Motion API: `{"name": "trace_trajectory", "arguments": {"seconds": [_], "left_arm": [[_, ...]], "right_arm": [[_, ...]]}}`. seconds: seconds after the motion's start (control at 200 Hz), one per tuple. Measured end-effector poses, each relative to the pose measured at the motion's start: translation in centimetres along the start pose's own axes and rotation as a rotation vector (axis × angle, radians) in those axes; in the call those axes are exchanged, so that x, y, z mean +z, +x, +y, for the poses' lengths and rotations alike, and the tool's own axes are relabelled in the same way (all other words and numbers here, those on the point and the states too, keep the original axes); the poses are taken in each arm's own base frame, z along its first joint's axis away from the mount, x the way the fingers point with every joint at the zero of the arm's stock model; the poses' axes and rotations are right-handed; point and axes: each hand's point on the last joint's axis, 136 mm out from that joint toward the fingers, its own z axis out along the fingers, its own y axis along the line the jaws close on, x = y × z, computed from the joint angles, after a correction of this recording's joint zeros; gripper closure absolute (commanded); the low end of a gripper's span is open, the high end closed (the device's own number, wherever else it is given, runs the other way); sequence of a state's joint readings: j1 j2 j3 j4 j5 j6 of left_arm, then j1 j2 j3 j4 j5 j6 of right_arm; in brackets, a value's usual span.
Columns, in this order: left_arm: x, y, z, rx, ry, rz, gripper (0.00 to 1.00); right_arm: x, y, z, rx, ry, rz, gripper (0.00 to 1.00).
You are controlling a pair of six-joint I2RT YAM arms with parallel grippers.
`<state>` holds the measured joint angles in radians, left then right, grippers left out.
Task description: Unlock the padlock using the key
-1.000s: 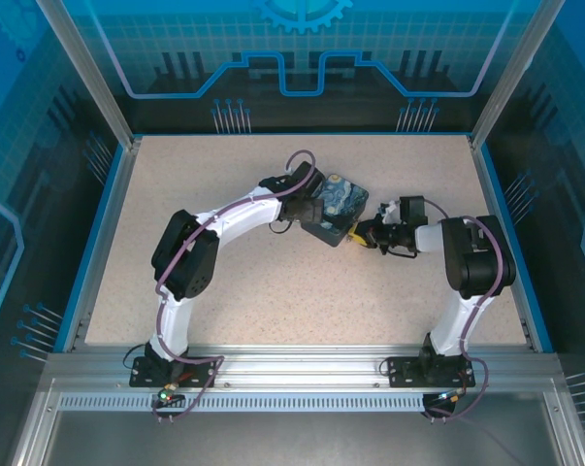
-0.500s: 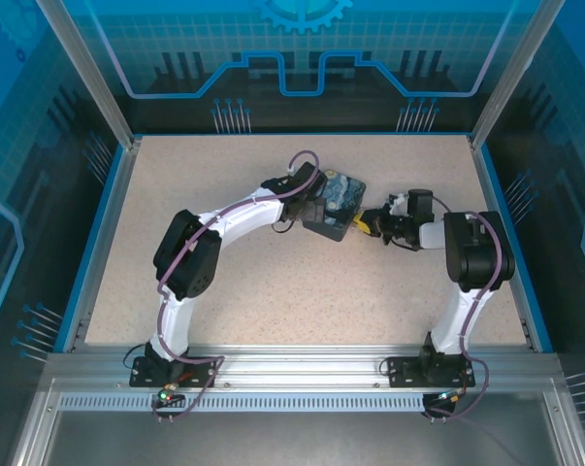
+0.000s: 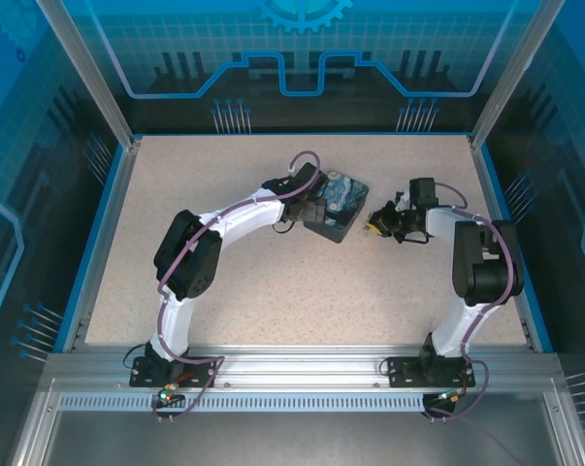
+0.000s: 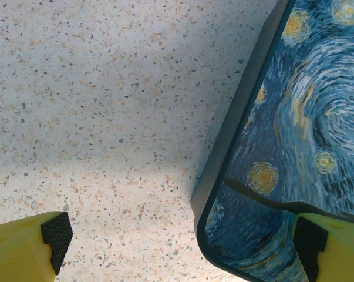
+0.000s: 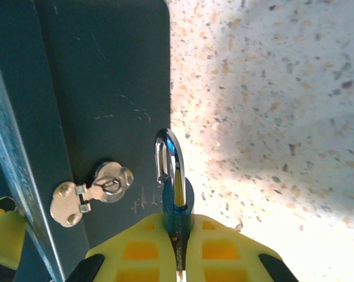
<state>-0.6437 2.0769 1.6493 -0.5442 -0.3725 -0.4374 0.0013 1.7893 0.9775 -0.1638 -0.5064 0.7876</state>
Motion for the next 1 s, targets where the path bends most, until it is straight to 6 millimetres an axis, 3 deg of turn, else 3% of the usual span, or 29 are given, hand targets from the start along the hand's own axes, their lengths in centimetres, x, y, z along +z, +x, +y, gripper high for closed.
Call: {"name": "trace_trajectory", "arguments": {"seconds": [0.22, 0.395, 0.525, 0.635, 0.805, 0.915, 1.0], "left_arm": [[0.0, 0.0, 0.1, 0.001, -0.004, -0.002, 0.01], [-0.2, -0.1, 0.1, 0.004, -0.006, 0.000, 0.01], [-0.7, 0.1, 0.8, 0.005, -0.019, 0.020, 0.01], [-2.0, 0.0, 2.1, -0.011, -0.022, 0.031, 0.01], [-5.7, -1.7, 5.2, -0.091, 0.003, -0.007, 0.01], [-7.9, -2.9, 7.9, -0.158, 0.002, -0.042, 0.01], [-9.1, -3.3, 9.9, -0.207, -0.004, -0.060, 0.01]], "right_arm": [[-0.9, 0.7, 0.2, -0.023, 0.007, 0.000, 1.00], [-2.7, 1.6, 1.6, -0.057, -0.036, -0.014, 1.00], [-3.4, 3.4, 2.9, -0.101, -0.066, 0.010, 1.00], [-3.2, 6.9, 4.7, -0.182, -0.088, 0.070, 1.00], [-1.5, 15.9, 8.6, -0.371, -0.119, 0.242, 1.00], [-0.1, 21.0, 9.7, -0.450, -0.119, 0.339, 1.00], [1.4, 23.8, 9.7, -0.471, -0.105, 0.400, 1.00]]}}
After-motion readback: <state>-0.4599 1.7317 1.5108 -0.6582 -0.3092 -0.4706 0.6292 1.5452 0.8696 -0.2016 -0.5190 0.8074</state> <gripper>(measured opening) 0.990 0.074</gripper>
